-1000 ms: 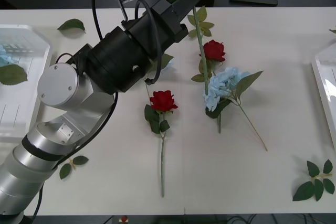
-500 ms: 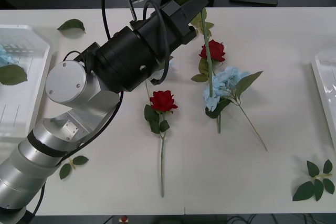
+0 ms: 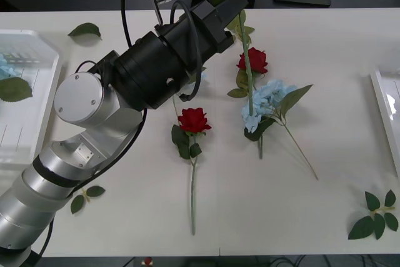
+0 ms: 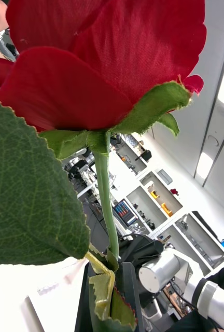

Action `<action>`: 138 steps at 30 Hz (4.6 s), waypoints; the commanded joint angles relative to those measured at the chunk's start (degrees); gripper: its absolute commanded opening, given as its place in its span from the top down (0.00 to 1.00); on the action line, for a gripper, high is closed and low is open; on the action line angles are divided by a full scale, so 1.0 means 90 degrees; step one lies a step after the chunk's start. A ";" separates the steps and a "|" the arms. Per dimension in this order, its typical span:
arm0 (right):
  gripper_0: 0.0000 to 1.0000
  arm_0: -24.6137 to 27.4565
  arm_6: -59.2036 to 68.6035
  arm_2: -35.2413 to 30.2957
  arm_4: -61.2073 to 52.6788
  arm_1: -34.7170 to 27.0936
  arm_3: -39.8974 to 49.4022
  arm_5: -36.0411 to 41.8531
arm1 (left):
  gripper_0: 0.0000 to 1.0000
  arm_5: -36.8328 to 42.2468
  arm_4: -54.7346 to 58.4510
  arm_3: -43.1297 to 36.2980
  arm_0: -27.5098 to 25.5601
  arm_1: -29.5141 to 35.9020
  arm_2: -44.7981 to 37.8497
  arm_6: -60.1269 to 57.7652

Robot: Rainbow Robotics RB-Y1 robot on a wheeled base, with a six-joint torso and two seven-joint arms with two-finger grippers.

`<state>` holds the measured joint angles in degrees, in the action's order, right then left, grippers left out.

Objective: Place the red flowers into the right box and the blue flowers into the left box. If a person shows an open palm, hand one flower to the person first, then continue sorting.

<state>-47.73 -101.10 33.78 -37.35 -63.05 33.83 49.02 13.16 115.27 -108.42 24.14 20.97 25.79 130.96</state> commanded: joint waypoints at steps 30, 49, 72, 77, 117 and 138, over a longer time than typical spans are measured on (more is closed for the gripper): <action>0.00 -0.0058 -0.1471 -0.1967 -0.2139 -0.0563 0.1329 0.1946 | 1.00 -0.0036 0.0034 -0.0063 0.0131 -0.0036 0.0006 0.0038; 0.00 0.0577 -0.1940 -0.2513 -0.6641 -0.0211 0.3624 0.2825 | 1.00 -0.0027 -0.0024 -0.0063 0.0121 -0.0104 0.0006 0.0068; 0.00 0.3604 -0.2155 -0.4554 -0.9375 0.0736 0.5558 0.3733 | 1.00 -0.0036 -0.0112 -0.0063 0.0121 -0.0280 0.0006 0.0165; 0.00 0.4121 -0.2174 -0.4613 -0.9805 0.1058 0.6241 0.3469 | 1.00 -0.0036 -0.0132 -0.0063 0.0121 -0.0280 0.0006 0.0175; 0.93 0.2862 -0.1960 -0.3519 -0.8223 0.3627 0.6993 0.2844 | 1.00 -0.0036 -0.0210 -0.0063 0.0111 -0.0309 0.0006 0.0214; 1.00 0.2803 -0.1862 -0.3519 -0.8037 0.3461 0.6993 0.2844 | 0.00 0.0432 -0.0298 -0.0053 0.0023 0.0082 -0.0073 0.0195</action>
<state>-21.03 -119.08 2.18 -109.95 -30.01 94.89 74.83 14.93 113.25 -107.89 24.13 19.75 25.79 131.02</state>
